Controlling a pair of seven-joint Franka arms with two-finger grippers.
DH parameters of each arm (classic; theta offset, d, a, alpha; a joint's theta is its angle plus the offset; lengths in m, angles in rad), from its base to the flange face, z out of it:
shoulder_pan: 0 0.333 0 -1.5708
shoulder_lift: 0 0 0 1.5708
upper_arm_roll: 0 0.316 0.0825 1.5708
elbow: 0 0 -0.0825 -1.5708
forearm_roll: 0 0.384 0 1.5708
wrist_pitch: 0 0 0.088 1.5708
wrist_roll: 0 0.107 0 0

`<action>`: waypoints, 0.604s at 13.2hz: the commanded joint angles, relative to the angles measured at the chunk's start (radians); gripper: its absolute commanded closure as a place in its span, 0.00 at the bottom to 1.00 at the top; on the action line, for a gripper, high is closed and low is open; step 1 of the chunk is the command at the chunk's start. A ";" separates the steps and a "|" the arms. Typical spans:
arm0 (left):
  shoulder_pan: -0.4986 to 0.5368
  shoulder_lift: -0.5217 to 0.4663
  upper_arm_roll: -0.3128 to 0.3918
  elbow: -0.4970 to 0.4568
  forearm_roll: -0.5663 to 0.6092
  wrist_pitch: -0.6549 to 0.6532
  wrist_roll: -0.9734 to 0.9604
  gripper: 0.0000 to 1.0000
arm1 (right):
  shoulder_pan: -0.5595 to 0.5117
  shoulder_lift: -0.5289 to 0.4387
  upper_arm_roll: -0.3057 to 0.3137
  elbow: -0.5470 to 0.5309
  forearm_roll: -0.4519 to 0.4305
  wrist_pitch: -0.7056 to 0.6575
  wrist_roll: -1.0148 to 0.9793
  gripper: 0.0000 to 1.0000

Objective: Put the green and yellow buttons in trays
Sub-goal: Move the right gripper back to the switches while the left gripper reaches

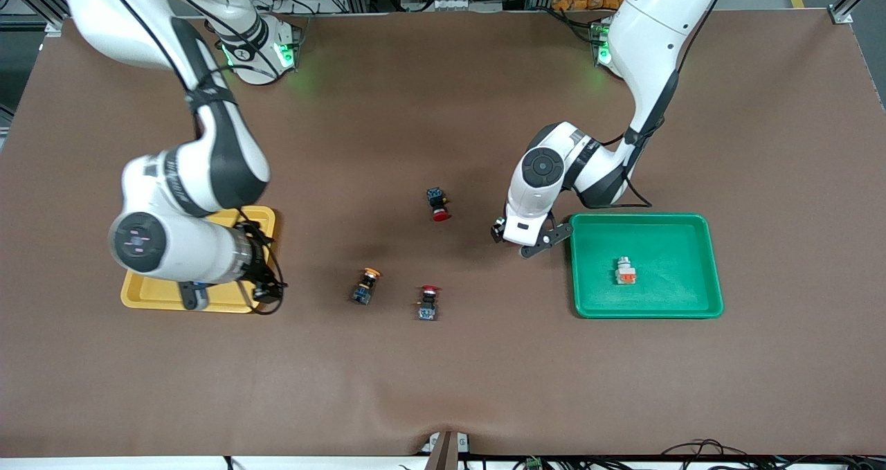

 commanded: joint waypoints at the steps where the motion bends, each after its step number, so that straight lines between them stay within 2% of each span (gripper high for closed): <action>1: -0.009 0.014 0.004 0.023 0.032 -0.002 -0.029 0.46 | 0.080 0.070 -0.010 0.003 0.004 0.117 0.162 0.00; 2: -0.009 0.016 0.004 0.030 0.030 -0.002 -0.029 0.77 | 0.095 0.096 -0.011 0.003 0.002 0.166 0.210 0.00; 3: -0.009 0.016 0.003 0.036 0.030 -0.004 -0.029 0.99 | 0.105 0.119 -0.011 0.001 0.001 0.215 0.231 0.00; 5: -0.004 0.006 0.003 0.061 0.030 -0.030 -0.026 1.00 | 0.140 0.153 -0.011 0.001 -0.008 0.263 0.204 0.00; 7: 0.006 -0.003 0.001 0.131 0.032 -0.157 -0.013 1.00 | 0.164 0.161 -0.011 -0.020 -0.068 0.267 0.012 0.00; 8: 0.010 -0.015 0.001 0.171 0.032 -0.233 0.003 1.00 | 0.169 0.161 -0.010 -0.034 -0.068 0.295 -0.093 0.00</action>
